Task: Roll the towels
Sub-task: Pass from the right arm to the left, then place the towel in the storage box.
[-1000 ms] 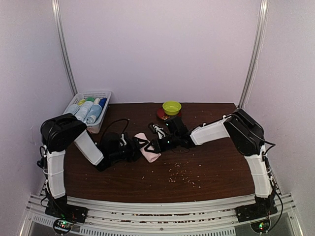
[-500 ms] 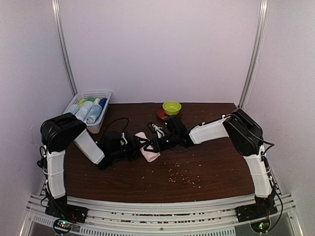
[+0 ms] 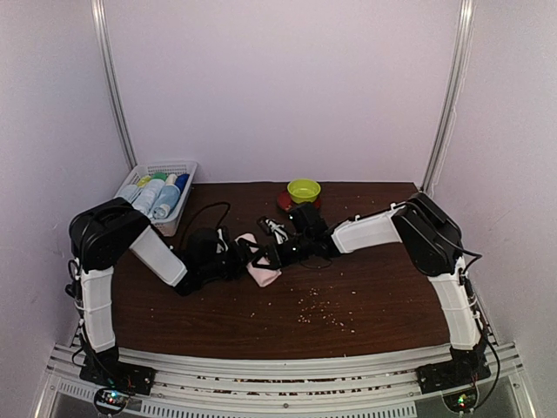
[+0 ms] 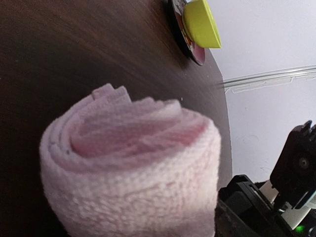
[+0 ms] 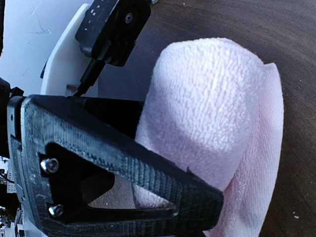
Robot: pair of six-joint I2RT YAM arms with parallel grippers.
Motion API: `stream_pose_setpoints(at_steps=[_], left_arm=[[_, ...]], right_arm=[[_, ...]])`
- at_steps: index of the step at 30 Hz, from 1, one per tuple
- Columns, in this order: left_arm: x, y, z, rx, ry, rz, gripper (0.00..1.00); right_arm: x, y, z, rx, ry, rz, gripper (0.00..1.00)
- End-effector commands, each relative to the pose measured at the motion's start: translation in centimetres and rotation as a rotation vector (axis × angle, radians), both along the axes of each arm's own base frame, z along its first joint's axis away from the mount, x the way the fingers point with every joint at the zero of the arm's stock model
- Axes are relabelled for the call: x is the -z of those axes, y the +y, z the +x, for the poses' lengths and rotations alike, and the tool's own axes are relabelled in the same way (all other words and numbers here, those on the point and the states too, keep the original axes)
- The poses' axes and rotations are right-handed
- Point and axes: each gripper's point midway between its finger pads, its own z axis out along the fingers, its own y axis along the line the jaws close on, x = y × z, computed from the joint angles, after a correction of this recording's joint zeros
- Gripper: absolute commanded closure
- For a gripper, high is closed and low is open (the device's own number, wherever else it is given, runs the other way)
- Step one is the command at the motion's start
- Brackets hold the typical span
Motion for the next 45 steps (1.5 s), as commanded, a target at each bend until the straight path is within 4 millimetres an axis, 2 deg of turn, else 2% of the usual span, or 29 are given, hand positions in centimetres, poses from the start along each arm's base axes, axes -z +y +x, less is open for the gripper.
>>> stream_pose_setpoints(at_steps=[1,8,11,14,15,16,17,18,22,25,28,31,36,39,40,41,45], left_arm=[[8.4,3.9,-1.3,-0.068,0.153,0.252,0.40],[7.5,3.4,-1.6,-0.052,0.126,0.188,0.68],[6.9,3.2,-1.8,-0.031,0.112,0.183,0.77],[6.2,3.2,-2.1,-0.001,0.098,0.180,0.77],[5.9,3.3,-2.2,0.014,0.092,0.180,0.77],[5.7,3.3,-2.2,0.031,0.086,0.182,0.77],[5.4,3.2,-2.2,0.060,0.079,0.181,0.76],[5.2,3.2,-2.2,0.092,0.073,0.181,0.76],[3.3,2.7,-2.2,0.265,0.032,0.144,0.76],[1.5,2.5,-2.1,0.417,-0.017,0.116,0.74],[-0.9,2.4,-1.3,0.534,-0.071,0.095,0.70],[-2.9,2.9,0.4,0.596,-0.098,0.127,0.69],[-8.5,3.1,3.6,0.656,-0.194,0.095,0.65],[-10.9,4.0,5.9,0.681,-0.207,0.138,0.66],[-11.6,4.6,6.7,0.680,-0.208,0.161,0.66],[-13.4,5.6,8.1,0.663,-0.236,0.186,0.67],[-16.7,9.5,10.6,0.632,-0.257,0.228,0.66]], right_arm=[[6.3,0.2,-9.6,-0.210,0.295,-0.103,1.00],[6.7,0.0,-9.4,-0.206,0.292,-0.115,1.00],[6.1,-0.7,-8.5,-0.190,0.252,-0.137,0.90],[4.6,-2.2,-7.5,-0.184,0.187,-0.170,0.78],[4.0,-2.9,-7.0,-0.175,0.158,-0.189,0.68],[3.5,-3.8,-6.7,-0.169,0.129,-0.216,0.52],[2.8,-4.7,-6.1,-0.150,0.098,-0.242,0.10],[2.2,-5.7,-5.6,-0.125,0.065,-0.271,0.01],[-0.6,-9.8,-3.8,0.008,-0.036,-0.348,0.00],[-1.5,-13.4,-3.3,0.102,-0.113,-0.478,0.00],[-2.4,-15.6,-3.4,0.161,-0.158,-0.527,0.00],[-2.8,-16.3,-4.3,0.161,-0.171,-0.522,0.00],[-2.3,-17.3,-5.5,0.134,-0.192,-0.560,0.00],[-2.5,-17.0,-6.3,0.115,-0.208,-0.560,0.00],[-2.6,-16.8,-6.6,0.109,-0.216,-0.556,0.00],[-2.8,-16.4,-6.9,0.102,-0.228,-0.552,0.00],[-3.4,-15.3,-7.9,0.080,-0.271,-0.547,0.00]])
